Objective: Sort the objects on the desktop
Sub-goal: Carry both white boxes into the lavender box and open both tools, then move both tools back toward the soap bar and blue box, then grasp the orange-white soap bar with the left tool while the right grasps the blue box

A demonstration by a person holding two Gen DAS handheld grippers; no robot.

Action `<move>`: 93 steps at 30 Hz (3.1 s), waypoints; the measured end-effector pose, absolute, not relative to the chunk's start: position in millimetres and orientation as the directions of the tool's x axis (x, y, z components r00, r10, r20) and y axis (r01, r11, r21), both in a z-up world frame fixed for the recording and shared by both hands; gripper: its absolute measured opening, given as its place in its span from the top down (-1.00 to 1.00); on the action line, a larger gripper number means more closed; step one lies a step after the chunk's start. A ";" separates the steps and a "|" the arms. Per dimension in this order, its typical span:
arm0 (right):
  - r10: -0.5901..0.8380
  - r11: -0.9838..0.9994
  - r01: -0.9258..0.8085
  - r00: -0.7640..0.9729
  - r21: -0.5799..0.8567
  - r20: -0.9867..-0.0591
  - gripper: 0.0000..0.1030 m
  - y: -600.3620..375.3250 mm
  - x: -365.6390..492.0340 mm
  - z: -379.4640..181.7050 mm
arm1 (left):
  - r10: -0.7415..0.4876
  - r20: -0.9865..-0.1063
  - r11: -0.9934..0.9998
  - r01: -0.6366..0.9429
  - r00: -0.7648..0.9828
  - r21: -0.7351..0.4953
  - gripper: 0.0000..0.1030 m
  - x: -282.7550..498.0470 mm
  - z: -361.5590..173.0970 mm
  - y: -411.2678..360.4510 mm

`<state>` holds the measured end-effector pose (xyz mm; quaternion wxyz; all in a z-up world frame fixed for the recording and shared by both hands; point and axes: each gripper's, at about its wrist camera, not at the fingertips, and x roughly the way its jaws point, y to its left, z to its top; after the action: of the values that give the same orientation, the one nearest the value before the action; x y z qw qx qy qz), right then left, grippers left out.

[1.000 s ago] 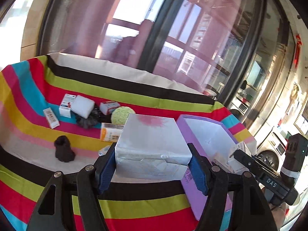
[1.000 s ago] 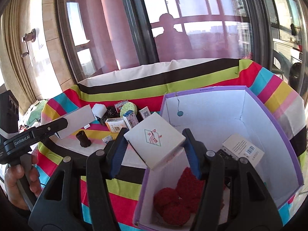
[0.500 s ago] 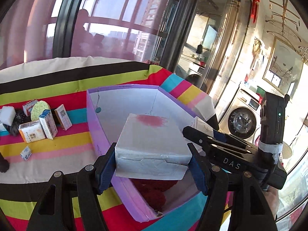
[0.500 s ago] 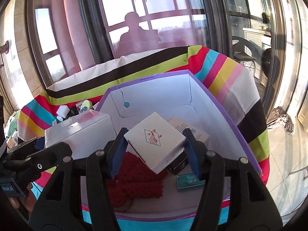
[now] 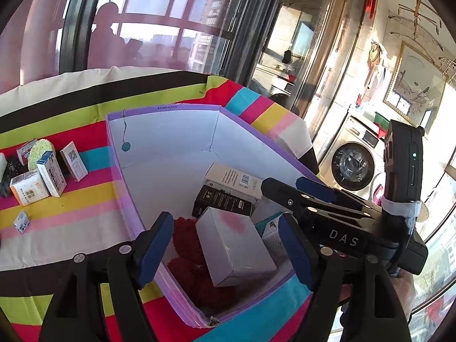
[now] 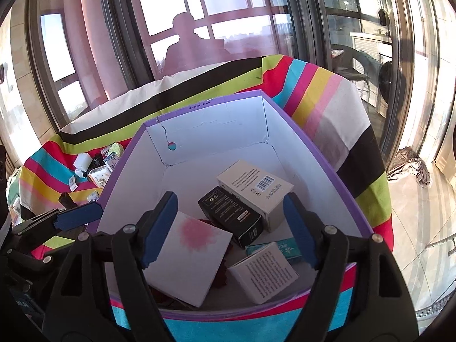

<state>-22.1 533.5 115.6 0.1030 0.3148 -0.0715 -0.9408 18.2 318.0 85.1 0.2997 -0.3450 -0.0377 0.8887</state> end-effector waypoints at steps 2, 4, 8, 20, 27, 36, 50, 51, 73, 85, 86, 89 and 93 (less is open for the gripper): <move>-0.245 -0.968 0.158 -0.777 0.196 -0.580 -0.56 530.5 -22.4 115.8 | 0.558 -0.588 -0.819 -0.503 -0.585 -0.277 -0.48 18.7 85.7 314.4; -0.248 -0.967 0.163 -0.776 0.195 -0.580 -0.60 527.5 -22.0 116.4 | 0.557 -0.583 -0.821 -0.499 -0.591 -0.279 -0.49 18.5 86.7 309.2; -0.257 -0.965 0.176 -0.782 0.195 -0.567 -0.67 520.6 -19.8 122.4 | 0.548 -0.564 -0.832 -0.474 -0.617 -0.289 -0.51 18.7 91.8 291.1; -0.379 -0.925 0.326 -0.788 0.193 -0.486 -0.67 444.4 -10.5 162.8 | 0.406 -0.527 -0.907 -0.259 -0.746 -0.333 -0.56 -0.2 93.3 176.1; -0.461 -0.888 0.395 -0.760 0.236 -0.458 -0.68 375.6 -15.0 172.1 | 0.259 -0.567 -0.957 -0.127 -0.782 -0.261 -0.56 -36.1 72.2 119.9; -0.442 -0.894 0.388 -0.680 0.223 -0.585 -0.71 287.5 -94.9 127.5 | 0.177 -0.678 -0.974 -0.027 -0.713 -0.226 -0.56 -79.4 22.4 89.3; -0.347 -0.937 0.253 -0.590 0.241 -0.729 -0.71 235.1 -189.2 63.2 | 0.128 -0.723 -0.984 0.007 -0.679 -0.180 -0.56 -89.5 5.8 77.3; -0.337 -0.941 0.246 -0.585 0.235 -0.738 -0.71 232.5 -194.7 59.6 | 0.121 -0.726 -0.985 0.008 -0.677 -0.172 -0.56 -91.1 6.3 77.2; -0.357 -0.933 0.256 -0.743 0.252 -0.567 0.23 282.0 -143.6 78.2 | 0.087 -0.748 -0.991 0.020 -0.657 -0.133 -0.65 -139.3 4.5 101.3; -0.345 -0.933 0.237 -0.803 0.271 -0.486 0.23 300.7 -133.7 104.9 | -0.012 -0.785 -0.995 0.087 -0.619 -0.053 -0.84 -179.3 -2.9 121.4; -0.350 -0.931 0.238 -0.797 0.278 -0.491 0.23 302.6 -134.6 103.7 | -0.017 -0.787 -0.995 0.089 -0.617 -0.048 -0.84 -181.3 -3.5 121.9; -0.359 -0.927 0.242 -0.789 0.285 -0.498 0.23 301.9 -135.6 101.3 | -0.015 -0.785 -0.996 0.081 -0.620 -0.045 -0.62 -184.8 -4.8 121.3; -0.370 -0.923 0.256 -0.793 0.287 -0.484 0.23 301.8 -129.6 106.9 | -0.026 -0.785 -0.996 0.082 -0.618 -0.031 -0.45 -181.9 -2.6 119.9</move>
<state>-129.6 301.8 106.9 0.1662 0.2754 -0.1039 -0.9411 -181.9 119.9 -2.6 -0.0300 -0.4357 -0.0319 0.8990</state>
